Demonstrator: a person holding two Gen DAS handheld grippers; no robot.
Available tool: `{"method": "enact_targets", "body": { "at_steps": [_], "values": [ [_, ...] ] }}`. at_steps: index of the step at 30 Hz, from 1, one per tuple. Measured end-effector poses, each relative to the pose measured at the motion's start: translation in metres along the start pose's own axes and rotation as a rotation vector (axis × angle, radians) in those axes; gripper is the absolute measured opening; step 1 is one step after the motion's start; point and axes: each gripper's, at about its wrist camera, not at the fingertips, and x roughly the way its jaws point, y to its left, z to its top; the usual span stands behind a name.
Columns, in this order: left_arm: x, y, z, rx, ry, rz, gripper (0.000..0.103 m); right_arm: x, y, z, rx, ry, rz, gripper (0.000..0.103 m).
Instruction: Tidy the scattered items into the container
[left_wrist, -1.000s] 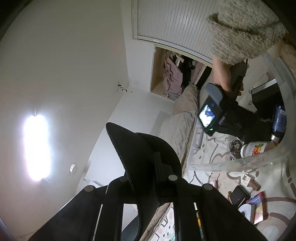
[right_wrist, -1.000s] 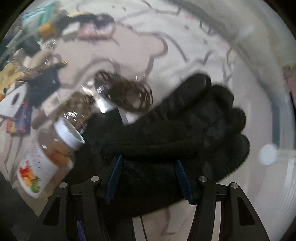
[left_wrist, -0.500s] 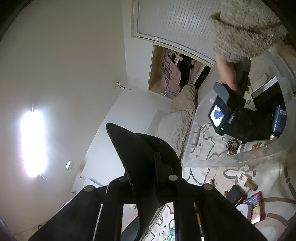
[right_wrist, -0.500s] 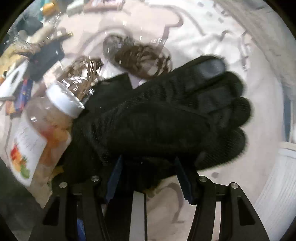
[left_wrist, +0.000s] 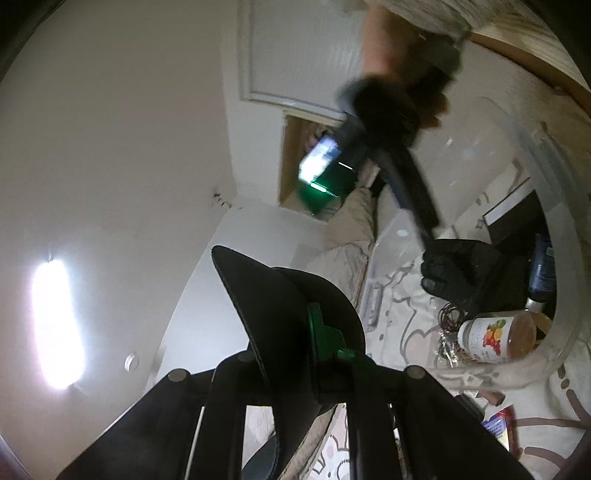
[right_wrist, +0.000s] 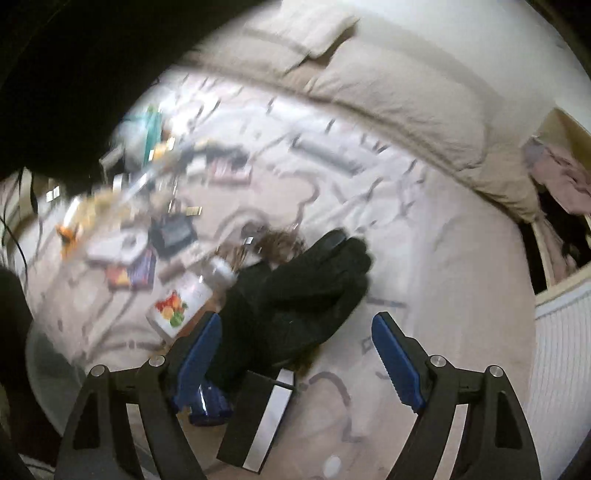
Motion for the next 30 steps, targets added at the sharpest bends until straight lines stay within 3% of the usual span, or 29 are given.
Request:
{"method": "enact_targets", "body": {
  "at_steps": [8, 19, 25, 30],
  "values": [
    [0.021, -0.03, 0.022, 0.12, -0.051, -0.119, 0.013, -0.034, -0.035, -0.014, 0.193, -0.217, 0.073, 0.084],
    [0.065, -0.051, 0.047, 0.181, -0.044, -0.406, 0.013, -0.054, -0.05, -0.021, 0.254, -0.279, 0.095, 0.084],
    [0.09, -0.042, 0.053, 0.123, 0.032, -0.652, 0.013, -0.054, -0.058, -0.025, 0.283, -0.288, 0.105, 0.084],
    [0.115, -0.033, 0.055, 0.069, 0.121, -0.78, 0.013, -0.052, -0.064, -0.028, 0.311, -0.286, 0.12, 0.084]
  ]
}}
